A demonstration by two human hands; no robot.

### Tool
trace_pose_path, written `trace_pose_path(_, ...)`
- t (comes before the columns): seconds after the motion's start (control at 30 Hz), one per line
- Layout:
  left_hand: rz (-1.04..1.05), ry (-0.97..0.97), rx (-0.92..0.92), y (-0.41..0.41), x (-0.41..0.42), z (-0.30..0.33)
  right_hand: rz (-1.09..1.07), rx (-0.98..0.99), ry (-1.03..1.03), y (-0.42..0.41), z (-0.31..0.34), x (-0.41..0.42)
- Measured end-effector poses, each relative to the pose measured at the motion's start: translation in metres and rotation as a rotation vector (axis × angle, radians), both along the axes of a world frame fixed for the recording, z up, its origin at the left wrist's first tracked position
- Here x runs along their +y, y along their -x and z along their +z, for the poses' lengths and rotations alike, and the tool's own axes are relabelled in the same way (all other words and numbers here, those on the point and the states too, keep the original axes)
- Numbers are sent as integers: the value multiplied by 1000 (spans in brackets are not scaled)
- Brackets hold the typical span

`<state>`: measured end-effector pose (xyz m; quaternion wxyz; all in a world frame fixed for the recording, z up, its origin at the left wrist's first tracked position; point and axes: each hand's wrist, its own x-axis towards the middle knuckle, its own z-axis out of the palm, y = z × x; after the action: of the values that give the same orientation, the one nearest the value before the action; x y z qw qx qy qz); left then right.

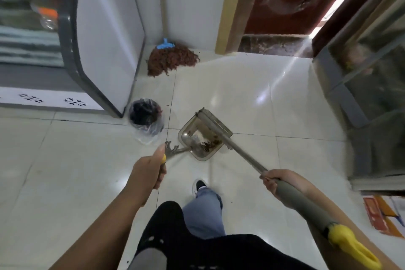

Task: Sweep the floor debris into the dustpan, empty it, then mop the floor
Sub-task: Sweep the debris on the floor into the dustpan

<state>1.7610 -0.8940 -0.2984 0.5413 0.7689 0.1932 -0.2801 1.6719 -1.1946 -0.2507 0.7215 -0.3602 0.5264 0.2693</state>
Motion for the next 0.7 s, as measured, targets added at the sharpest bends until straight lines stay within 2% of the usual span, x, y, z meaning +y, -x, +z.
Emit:
trace_pose_path(0.13,-33,77,108,-12,-34,-8,82,41,21,-48,10,-40)
trace_pose_path(0.27,-336,-60,295,-41,-75,-4,120,50,68,-86,17,-77)
trace_pose_path(0.3,-347,6,333,-45,-83,-2,128,47,77,-92,19,-84)
trace_pose_path(0.4,-292,193,431,-61,-101,8,97,34,51,-107,22,-113)
trace_pose_path(0.53,-156,182,648,-86,-137,11,129,17,42,-134,28,-167)
trace_pose_path(0.7,-126,329,841,-96,-193,9,241,19,34,-167,23,-238)
